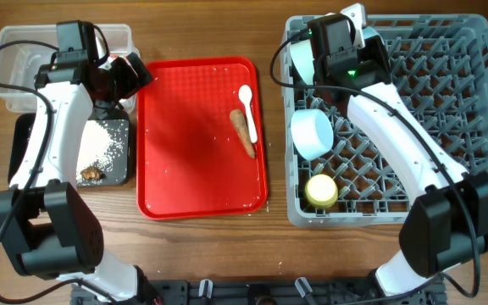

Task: Sort waste into correct bins and load items into the dishwasher rack
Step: 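Reach the left gripper toward the brown scrap on the red tray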

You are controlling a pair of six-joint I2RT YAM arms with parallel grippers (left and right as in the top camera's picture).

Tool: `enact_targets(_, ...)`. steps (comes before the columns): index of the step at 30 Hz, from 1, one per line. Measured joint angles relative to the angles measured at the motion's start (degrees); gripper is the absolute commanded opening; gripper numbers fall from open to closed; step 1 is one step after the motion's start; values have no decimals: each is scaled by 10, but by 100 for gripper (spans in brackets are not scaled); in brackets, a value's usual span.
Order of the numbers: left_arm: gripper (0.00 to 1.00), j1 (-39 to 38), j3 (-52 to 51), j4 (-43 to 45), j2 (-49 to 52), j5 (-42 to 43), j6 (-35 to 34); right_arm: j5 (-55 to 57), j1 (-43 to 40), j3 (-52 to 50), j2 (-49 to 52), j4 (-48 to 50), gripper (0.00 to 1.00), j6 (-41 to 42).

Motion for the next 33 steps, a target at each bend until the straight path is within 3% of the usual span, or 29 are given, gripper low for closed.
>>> enact_targets(7,100,0,0,0,0,0,0,-82,0,0,-8,-2,100,0)
enact_targets(15,100,0,0,0,0,0,0,-373,22,0,-159,1,100,63)
enact_targets(19,100,0,0,1,0,0,0,-427,15,0,-183,9,100,92)
enact_targets(22,100,0,0,30,0,0,0,-442,-23,0,-219,-10,100,134)
enact_targets(26,100,-7,1,-16,0,19,0,-448,-116,0,-287,-62,100,164)
enact_targets(33,100,-174,1,33,0,7,-36,-496,-147,1,-268,-79,100,173)
